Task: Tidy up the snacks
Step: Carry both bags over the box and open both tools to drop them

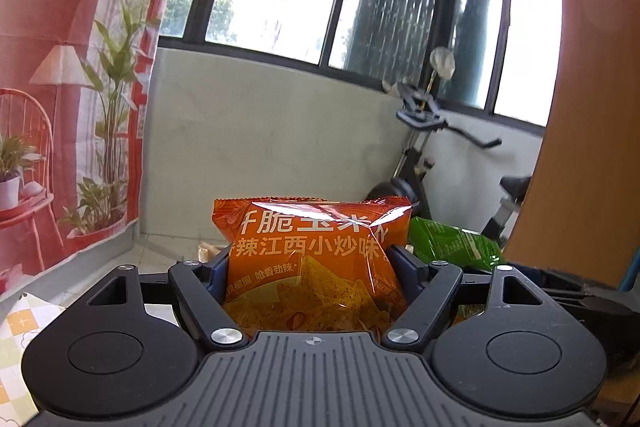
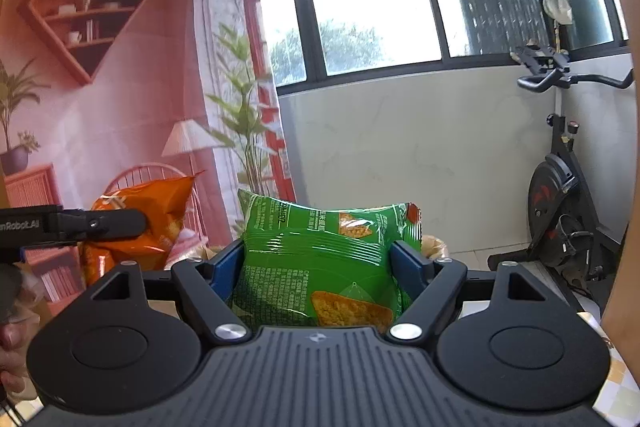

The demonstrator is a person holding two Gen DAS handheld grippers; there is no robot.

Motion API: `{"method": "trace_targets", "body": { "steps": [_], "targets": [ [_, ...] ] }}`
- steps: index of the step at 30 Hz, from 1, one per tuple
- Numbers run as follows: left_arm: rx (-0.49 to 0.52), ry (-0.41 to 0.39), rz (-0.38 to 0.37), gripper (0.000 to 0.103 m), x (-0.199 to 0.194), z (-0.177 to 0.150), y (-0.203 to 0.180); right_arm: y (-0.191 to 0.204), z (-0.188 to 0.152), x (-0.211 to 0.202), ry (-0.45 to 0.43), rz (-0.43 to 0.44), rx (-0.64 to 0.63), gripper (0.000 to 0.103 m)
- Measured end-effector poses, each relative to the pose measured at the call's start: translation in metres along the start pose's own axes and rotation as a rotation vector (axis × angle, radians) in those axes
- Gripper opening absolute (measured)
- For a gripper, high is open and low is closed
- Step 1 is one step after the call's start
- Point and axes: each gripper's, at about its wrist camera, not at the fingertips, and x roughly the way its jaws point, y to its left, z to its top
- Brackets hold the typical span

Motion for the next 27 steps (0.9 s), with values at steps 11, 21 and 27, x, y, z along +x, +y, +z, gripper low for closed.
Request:
{"method": "trace_targets", "body": {
  "steps": [11,21,27],
  "targets": [
    [0.026,0.065,0.004,0.091,0.015,-0.001,0.004,0.005,-0.015,0.03,0.112,-0.052,-0.058,0.088],
    [0.005,0.07,0.028,0.091,-0.007,0.007,0.009,0.001,-0.019,0.016,0.129,-0.084,-0.017,0.09],
    [-0.003,0.064,0.041,0.091,-0.029,0.009,0.01,0.009,-0.018,0.001,0.145,-0.092,-0.04,0.091]
  ]
}}
